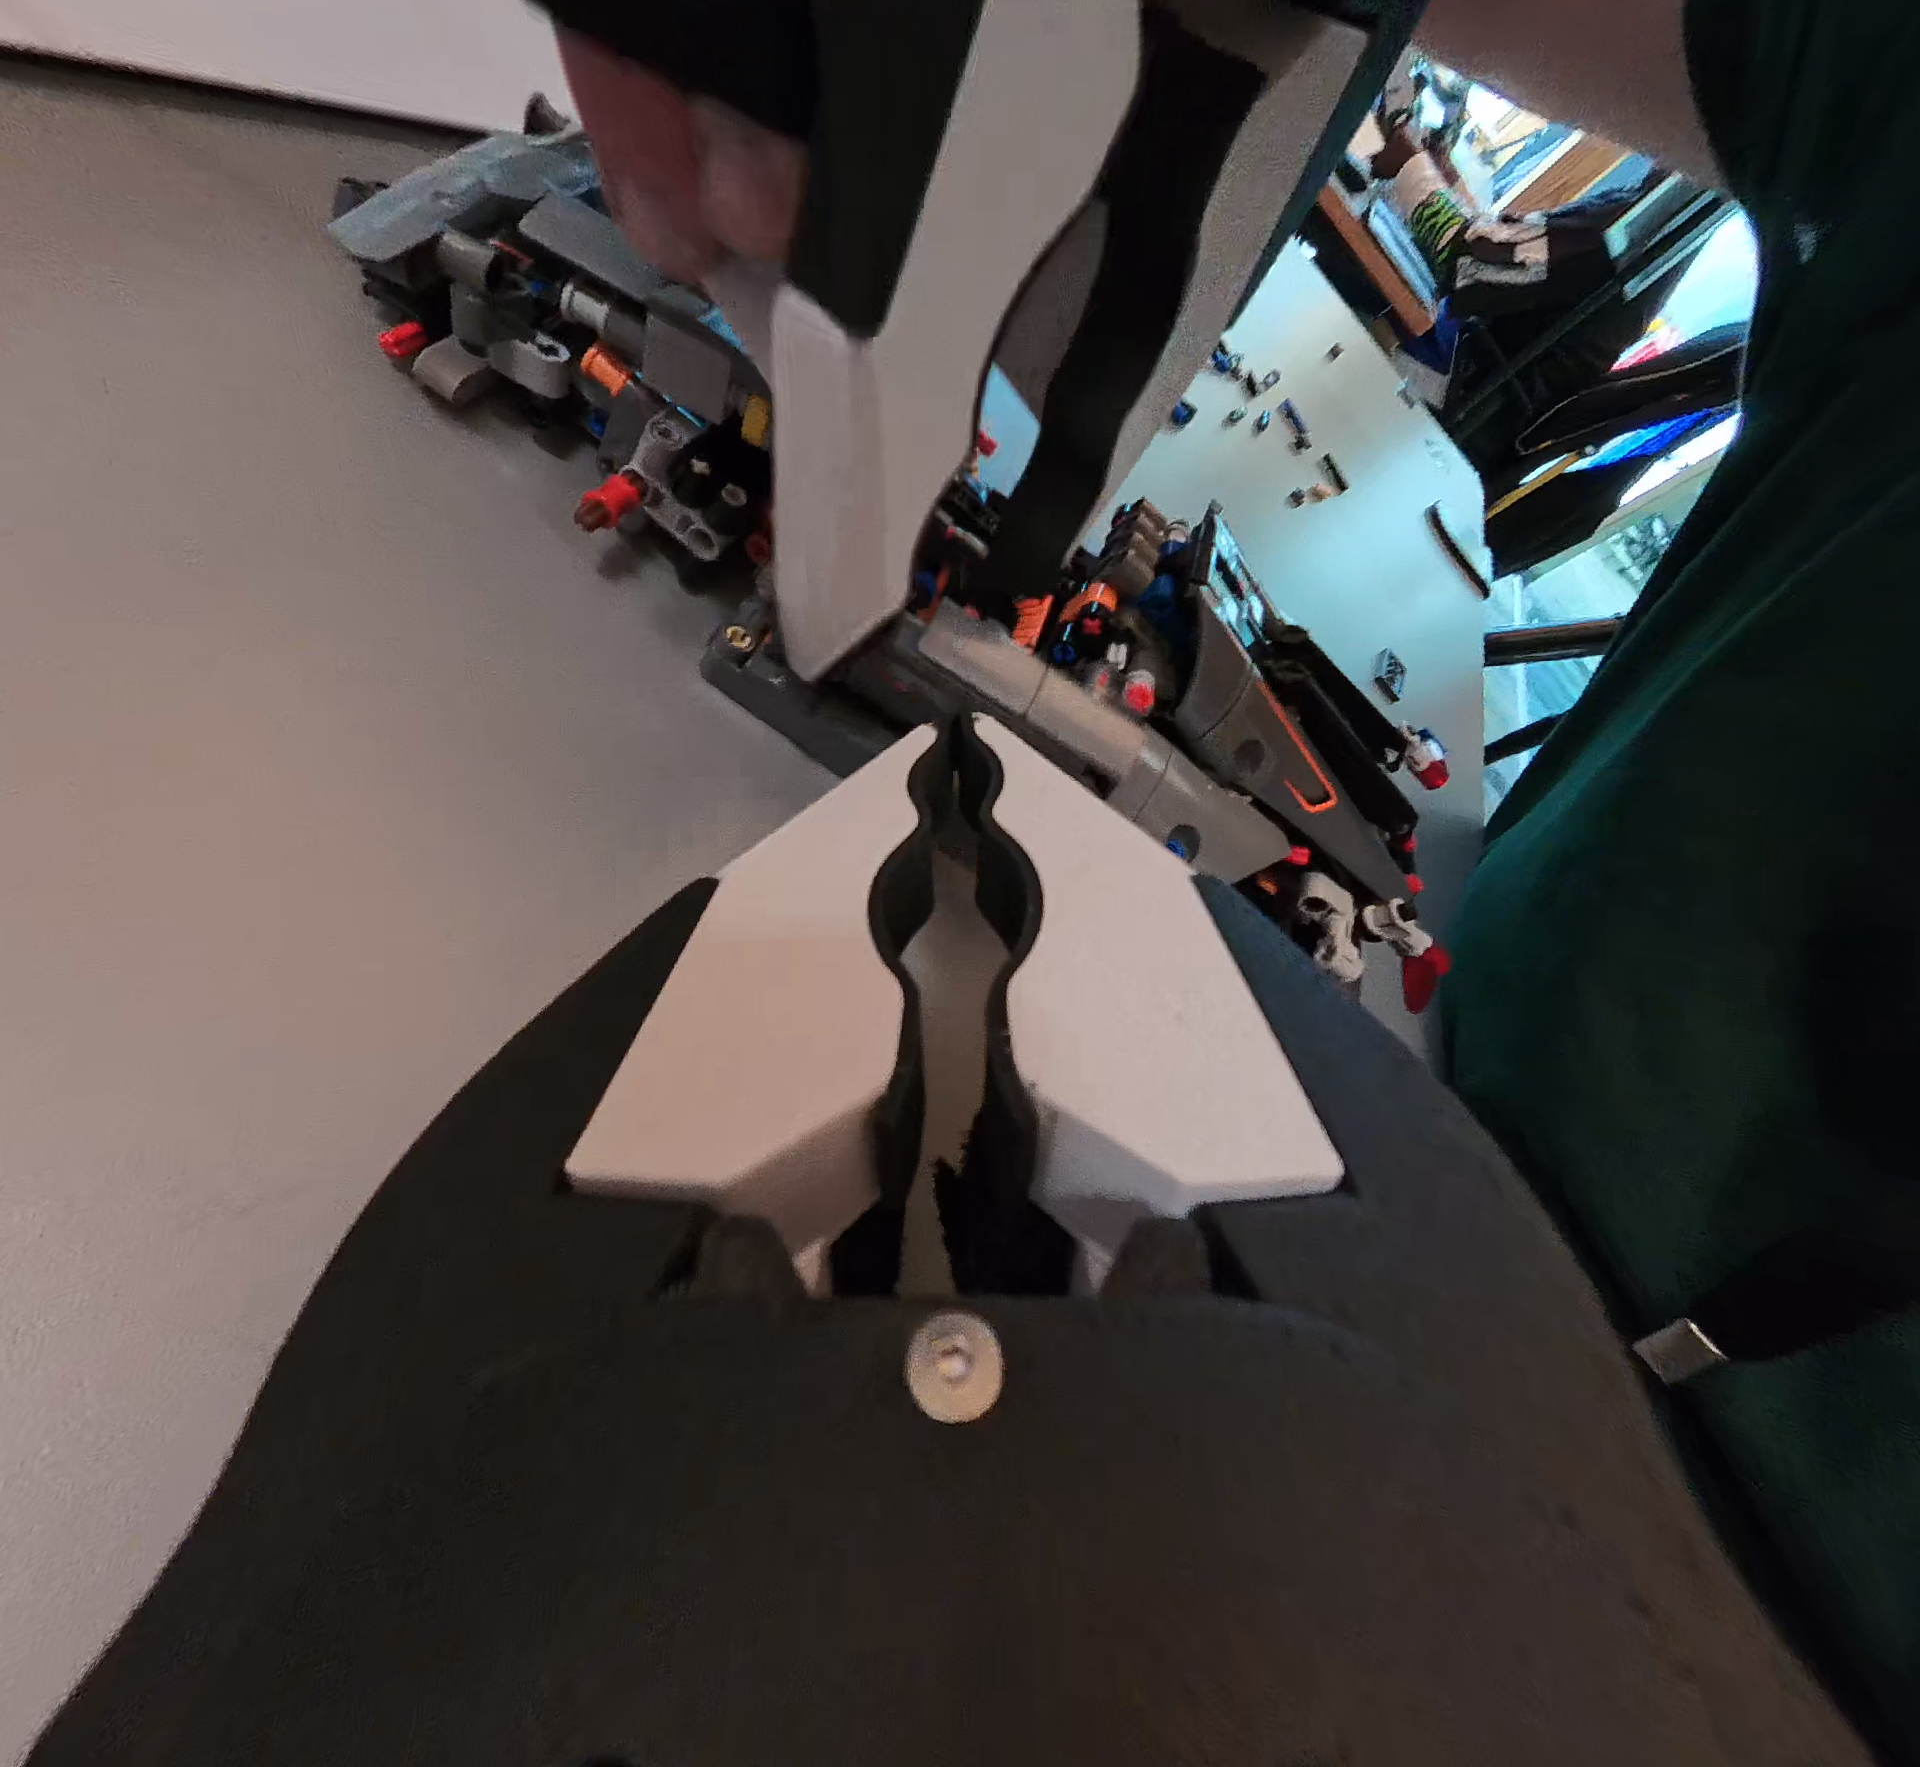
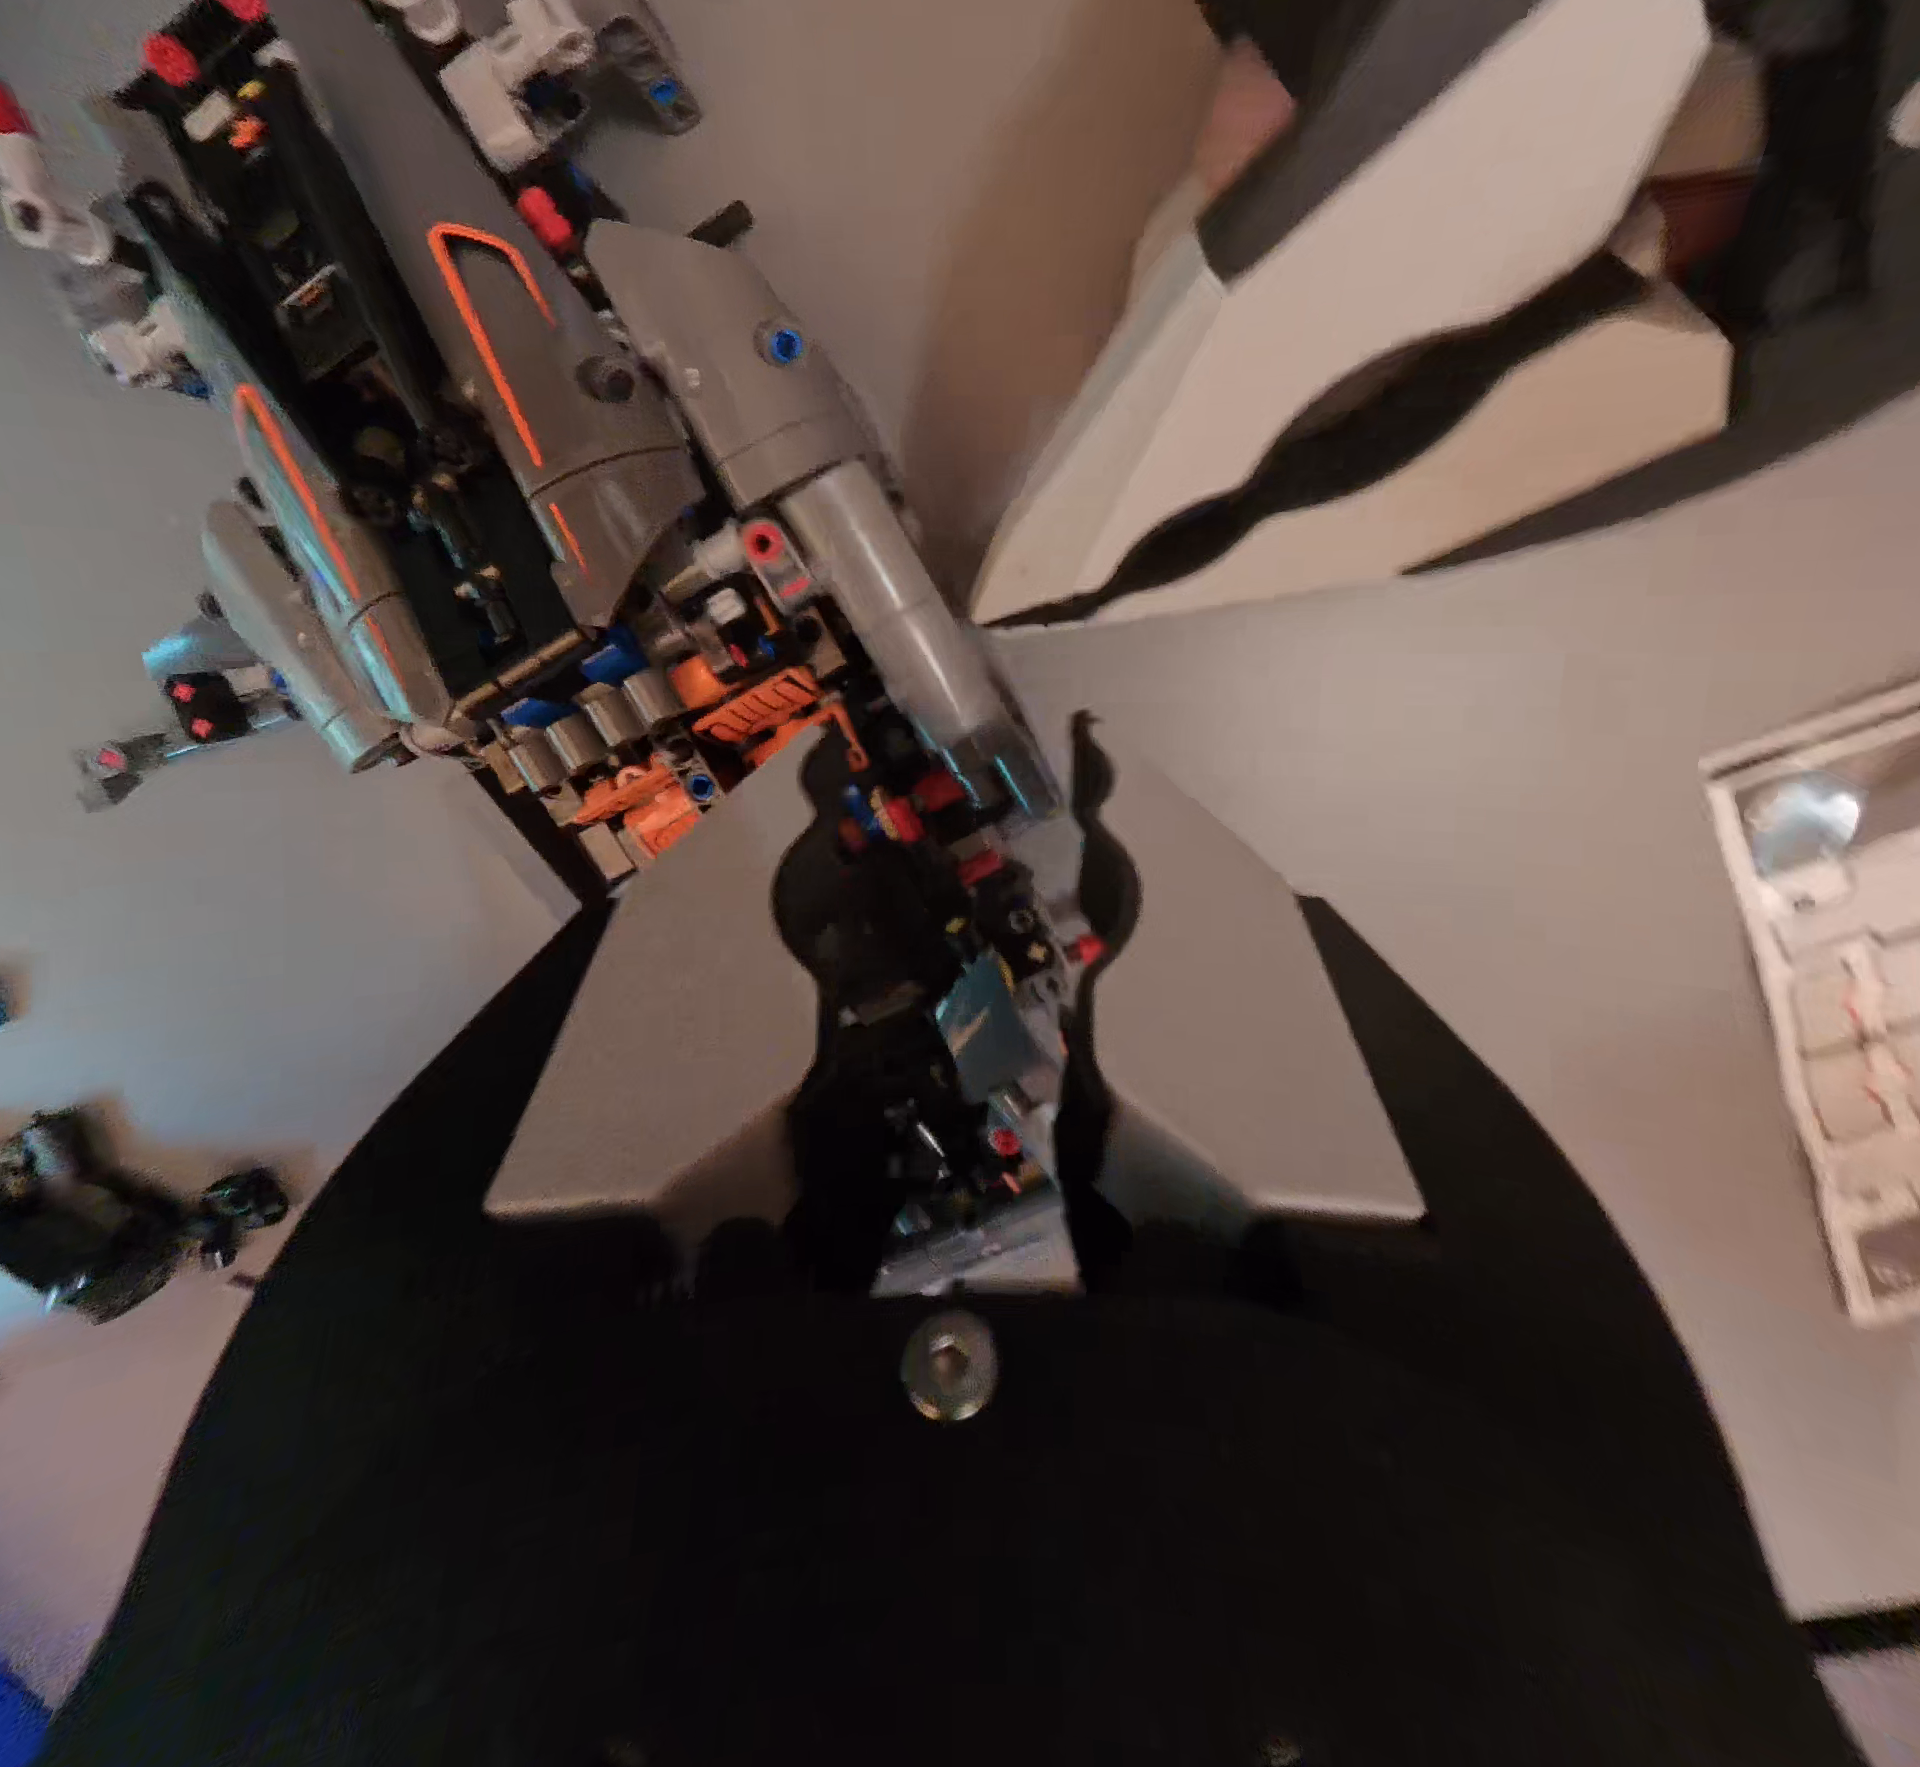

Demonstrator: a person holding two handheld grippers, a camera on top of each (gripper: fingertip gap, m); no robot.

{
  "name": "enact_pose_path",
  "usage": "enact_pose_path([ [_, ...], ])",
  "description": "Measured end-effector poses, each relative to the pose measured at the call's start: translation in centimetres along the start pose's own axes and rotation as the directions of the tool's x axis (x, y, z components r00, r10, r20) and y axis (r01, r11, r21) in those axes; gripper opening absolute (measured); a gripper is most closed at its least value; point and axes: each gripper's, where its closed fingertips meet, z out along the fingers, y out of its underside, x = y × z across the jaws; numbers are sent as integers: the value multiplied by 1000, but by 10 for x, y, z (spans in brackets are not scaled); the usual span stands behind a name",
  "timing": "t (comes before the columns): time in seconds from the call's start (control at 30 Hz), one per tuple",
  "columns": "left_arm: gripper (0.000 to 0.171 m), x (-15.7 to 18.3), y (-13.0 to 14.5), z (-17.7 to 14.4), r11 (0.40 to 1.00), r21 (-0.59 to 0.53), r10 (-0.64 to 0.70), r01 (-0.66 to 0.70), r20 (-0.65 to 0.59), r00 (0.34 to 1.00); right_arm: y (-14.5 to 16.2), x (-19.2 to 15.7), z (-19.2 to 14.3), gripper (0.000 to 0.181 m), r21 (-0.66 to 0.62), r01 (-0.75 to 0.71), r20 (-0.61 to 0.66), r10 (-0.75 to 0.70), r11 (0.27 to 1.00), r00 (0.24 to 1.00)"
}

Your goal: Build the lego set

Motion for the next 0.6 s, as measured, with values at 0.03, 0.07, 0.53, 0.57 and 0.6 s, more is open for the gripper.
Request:
enact_pose_path([
  [0.03, 0, 0, -2, -2, 1000, 17, -10, 10, -6, 1000, 1, 1, -5, 48, 1, 3, -19, -3, 1000, 1000],
  [0.07, 0, 0, -5, -4, 999, 36, -13, 13, -12, 1000, 4, 0, -12, 50, -12, 15, -34, -15, 1000, 999],
  [0.53, 40, 40, 9, -26, 990, 138, 26, -22, -27, 999, 5, -89, -74, 45, 25, -537, -281, 522, 843, 805],
  [0.57, 43, 49, 11, -26, 989, 133, 67, -65, -7, 998, 6, -106, -65, 47, 33, -594, -250, 582, 804, 774],
  [0.6, 45, 60, 10, -26, 984, 143, 105, -104, 3, 994, 9, -119, -56, 46, 44, -644, -241, 634, 764, 735],
])
